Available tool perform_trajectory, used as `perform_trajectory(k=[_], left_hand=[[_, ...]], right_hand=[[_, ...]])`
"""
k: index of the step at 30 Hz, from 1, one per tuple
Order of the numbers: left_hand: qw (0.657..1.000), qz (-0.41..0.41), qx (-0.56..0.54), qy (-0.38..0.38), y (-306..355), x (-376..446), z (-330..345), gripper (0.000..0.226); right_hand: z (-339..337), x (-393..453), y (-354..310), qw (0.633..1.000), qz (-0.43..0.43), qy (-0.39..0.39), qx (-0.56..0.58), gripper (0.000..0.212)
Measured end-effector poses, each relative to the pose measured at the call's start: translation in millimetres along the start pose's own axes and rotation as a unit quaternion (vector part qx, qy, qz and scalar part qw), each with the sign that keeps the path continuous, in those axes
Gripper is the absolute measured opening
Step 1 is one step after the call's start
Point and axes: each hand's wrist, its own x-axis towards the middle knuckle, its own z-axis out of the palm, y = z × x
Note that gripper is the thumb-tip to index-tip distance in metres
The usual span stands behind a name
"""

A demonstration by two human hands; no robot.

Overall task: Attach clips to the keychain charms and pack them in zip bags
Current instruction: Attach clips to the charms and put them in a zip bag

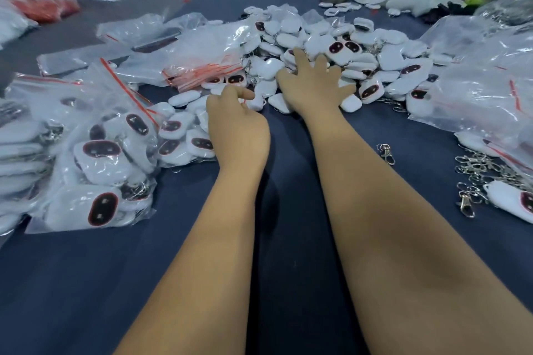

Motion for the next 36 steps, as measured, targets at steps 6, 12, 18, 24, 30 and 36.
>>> perform_trajectory(k=[6,12,18,24,30,36], left_hand=[[1.0,0.002,-0.01,-0.014,0.4,-2.1,-2.6,0.029],[0.995,0.006,-0.003,-0.097,-2.2,-5.5,-8.1,0.027],[0.987,0.039,0.035,-0.152,-5.5,-8.8,-15.9,0.037],[0.991,0.013,0.006,-0.13,-3.5,-9.8,-17.4,0.04],[0.991,0.008,-0.028,-0.131,-2.4,-9.3,-17.4,0.033],[0.987,-0.035,-0.08,-0.133,-2.0,-2.4,-15.5,0.035]], right_hand=[[-0.3,-40.9,13.6,0.996,-0.091,0.012,0.021,0.049],[-7.6,-74.3,27.4,0.995,-0.093,0.033,-0.023,0.048],[-15.9,-103.8,34.6,0.983,-0.153,0.089,-0.045,0.057],[-6.5,-110.7,24.1,0.97,-0.232,-0.024,-0.065,0.06],[-4.3,-103.0,26.4,0.977,-0.195,0.029,-0.087,0.049],[-12.1,-99.0,18.3,0.974,-0.197,0.109,0.033,0.027]])
